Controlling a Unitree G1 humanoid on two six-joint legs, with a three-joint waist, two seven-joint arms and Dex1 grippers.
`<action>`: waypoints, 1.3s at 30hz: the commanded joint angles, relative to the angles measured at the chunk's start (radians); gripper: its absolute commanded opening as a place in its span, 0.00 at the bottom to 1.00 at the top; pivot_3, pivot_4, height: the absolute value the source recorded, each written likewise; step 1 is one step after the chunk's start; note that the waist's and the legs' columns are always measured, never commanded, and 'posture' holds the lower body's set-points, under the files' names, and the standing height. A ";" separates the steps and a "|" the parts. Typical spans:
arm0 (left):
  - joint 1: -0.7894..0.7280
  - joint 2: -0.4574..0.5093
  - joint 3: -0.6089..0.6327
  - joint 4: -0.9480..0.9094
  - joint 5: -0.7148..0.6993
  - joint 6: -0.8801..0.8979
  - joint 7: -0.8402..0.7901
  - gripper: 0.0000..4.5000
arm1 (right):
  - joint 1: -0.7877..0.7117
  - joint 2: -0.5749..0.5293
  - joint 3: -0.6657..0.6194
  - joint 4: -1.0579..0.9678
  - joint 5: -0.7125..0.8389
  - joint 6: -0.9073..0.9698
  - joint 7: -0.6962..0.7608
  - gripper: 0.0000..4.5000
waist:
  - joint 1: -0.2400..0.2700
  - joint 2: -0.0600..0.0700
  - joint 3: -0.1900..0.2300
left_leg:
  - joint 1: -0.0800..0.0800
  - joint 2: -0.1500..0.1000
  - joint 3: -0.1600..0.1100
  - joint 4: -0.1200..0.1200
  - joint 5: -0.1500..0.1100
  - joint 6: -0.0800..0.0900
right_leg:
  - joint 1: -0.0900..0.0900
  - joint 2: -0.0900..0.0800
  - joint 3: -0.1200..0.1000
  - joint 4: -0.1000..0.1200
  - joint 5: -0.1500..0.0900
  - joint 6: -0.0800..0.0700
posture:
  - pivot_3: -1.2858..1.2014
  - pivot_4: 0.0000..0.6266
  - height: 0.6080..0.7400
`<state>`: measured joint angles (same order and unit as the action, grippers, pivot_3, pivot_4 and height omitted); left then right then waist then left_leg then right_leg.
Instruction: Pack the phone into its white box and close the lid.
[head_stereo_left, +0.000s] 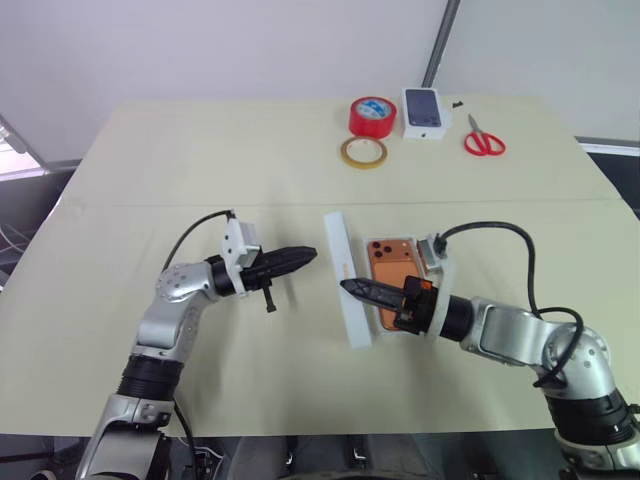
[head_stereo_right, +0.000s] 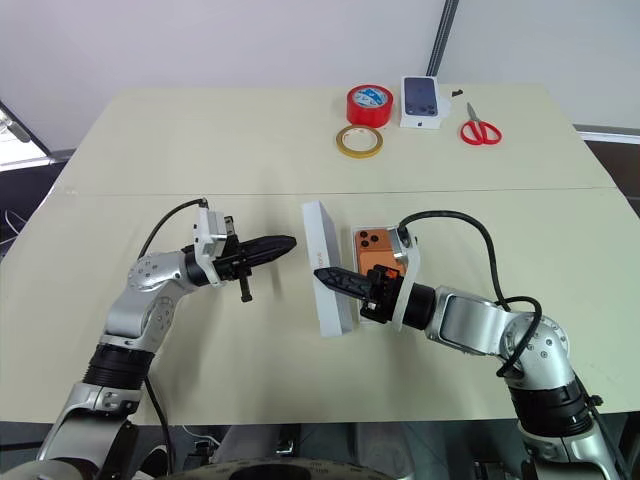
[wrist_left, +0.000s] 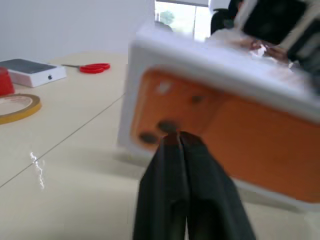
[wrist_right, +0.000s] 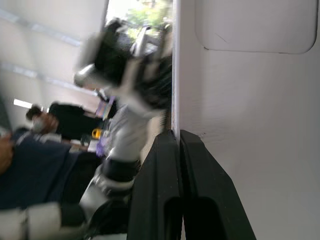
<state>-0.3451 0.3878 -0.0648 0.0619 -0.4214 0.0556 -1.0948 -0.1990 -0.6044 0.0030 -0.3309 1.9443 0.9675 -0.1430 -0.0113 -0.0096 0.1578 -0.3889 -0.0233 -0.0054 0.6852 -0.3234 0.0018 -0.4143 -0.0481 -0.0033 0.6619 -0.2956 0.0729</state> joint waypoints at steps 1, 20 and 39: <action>0.013 -0.009 -0.019 -0.042 0.019 -0.021 0.011 0.02 | -0.024 0.014 0.000 0.053 0.028 -0.023 -0.034 0.00 | 0.000 0.000 0.000 | 0.000 0.000 0.000 0.000 0.000 0.000 | 0.000 0.000 0.000 0.000 0.000 0.000 | 0.52 0.24 1.00; -0.057 -0.233 -0.154 0.163 0.137 -0.130 0.071 0.01 | -0.005 -0.177 -0.162 0.064 -0.121 0.047 0.189 0.99 | 0.003 0.000 0.000 | -0.001 0.000 0.000 0.000 0.000 0.000 | 0.000 0.000 0.000 -0.001 0.000 0.000 | 0.52 0.24 1.00; -0.065 -0.224 -0.154 0.216 0.185 -0.142 0.111 0.01 | 0.073 -0.194 -0.190 0.002 -1.036 -0.232 0.519 0.99 | 0.008 0.000 0.000 | 0.001 0.000 0.000 0.000 0.000 0.000 | 0.002 0.001 -0.001 0.000 0.000 0.001 | 0.52 0.24 1.00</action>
<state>-0.3973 0.1644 -0.2351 0.2923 -0.2380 -0.0717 -0.9943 -0.1100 -0.7985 -0.1624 -0.3301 0.9701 0.7759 0.3880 -0.0036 -0.0100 0.1582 -0.3878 -0.0234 -0.0058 0.6856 -0.3234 0.0017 -0.4126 -0.0473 -0.0039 0.6612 -0.2953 0.0735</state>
